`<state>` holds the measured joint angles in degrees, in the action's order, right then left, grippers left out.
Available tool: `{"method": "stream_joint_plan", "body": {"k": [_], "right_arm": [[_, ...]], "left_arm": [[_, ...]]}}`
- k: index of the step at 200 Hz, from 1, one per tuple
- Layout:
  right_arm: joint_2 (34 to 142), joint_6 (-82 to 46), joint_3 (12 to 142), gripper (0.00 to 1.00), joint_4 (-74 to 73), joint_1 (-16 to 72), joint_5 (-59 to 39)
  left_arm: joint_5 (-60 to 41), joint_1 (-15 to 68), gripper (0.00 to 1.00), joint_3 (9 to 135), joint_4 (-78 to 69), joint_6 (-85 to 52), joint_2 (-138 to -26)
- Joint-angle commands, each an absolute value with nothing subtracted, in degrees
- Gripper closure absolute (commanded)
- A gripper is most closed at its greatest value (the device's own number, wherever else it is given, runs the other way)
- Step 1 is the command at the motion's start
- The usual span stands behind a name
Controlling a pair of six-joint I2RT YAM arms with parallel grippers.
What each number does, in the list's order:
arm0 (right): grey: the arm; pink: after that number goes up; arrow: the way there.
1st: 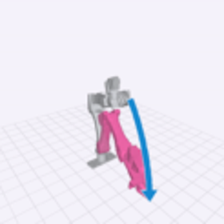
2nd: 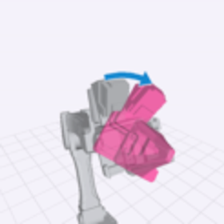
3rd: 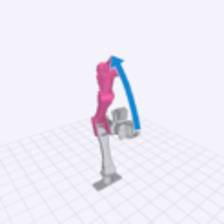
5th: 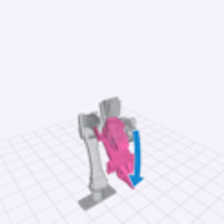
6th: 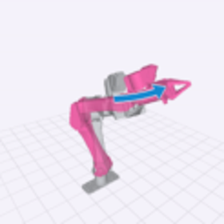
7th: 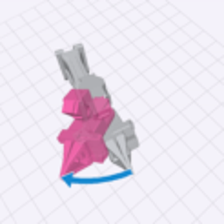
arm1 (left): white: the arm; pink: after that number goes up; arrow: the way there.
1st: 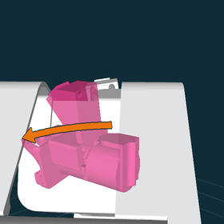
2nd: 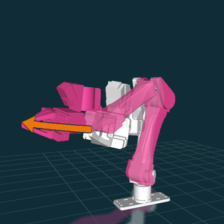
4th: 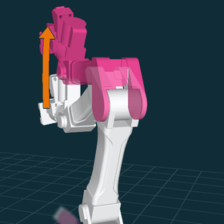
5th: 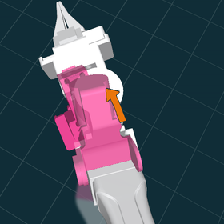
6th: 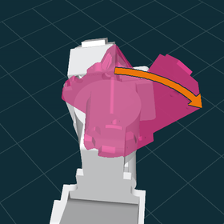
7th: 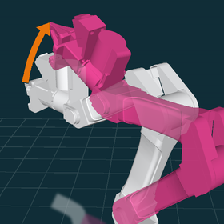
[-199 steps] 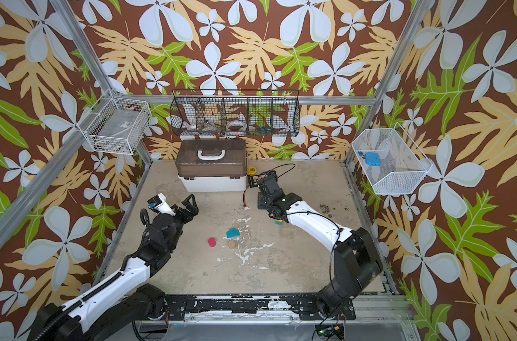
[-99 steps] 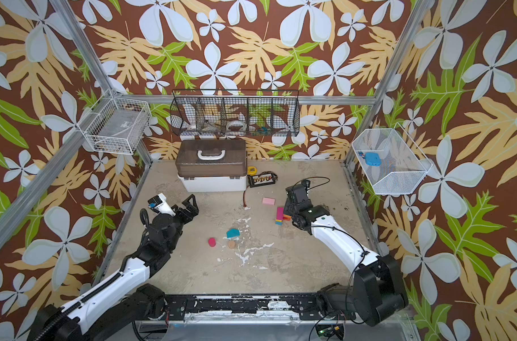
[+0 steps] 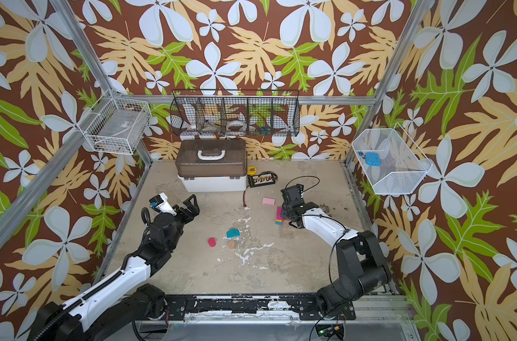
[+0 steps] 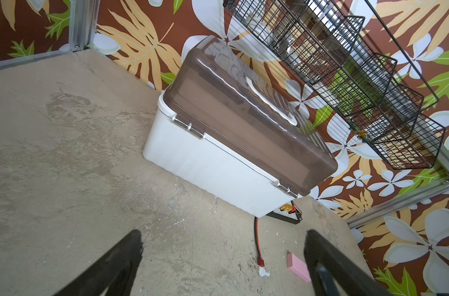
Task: Build the wood block tower
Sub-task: 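Lower the red block upright onto the stack beside the magenta block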
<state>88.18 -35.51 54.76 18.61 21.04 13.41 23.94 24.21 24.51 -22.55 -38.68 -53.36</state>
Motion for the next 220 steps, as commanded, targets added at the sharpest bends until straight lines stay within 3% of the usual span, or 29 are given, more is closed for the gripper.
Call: {"method": "stream_joint_plan", "body": {"k": [1,39,220], "right_arm": [[89.0,-34.2,55.7,0.93,18.5,21.1,13.6],[90.1,-34.0,56.2,0.86,20.0,21.0,16.4],[95.3,-32.1,59.4,0.84,21.5,21.2,15.6]], "left_arm": [[24.2,24.2,0.0,25.0,-23.0,-38.7,-53.3],[24.0,24.2,0.0,25.0,-22.9,-38.7,-53.4],[23.3,24.2,0.0,25.6,-23.0,-38.8,-54.5]]}}
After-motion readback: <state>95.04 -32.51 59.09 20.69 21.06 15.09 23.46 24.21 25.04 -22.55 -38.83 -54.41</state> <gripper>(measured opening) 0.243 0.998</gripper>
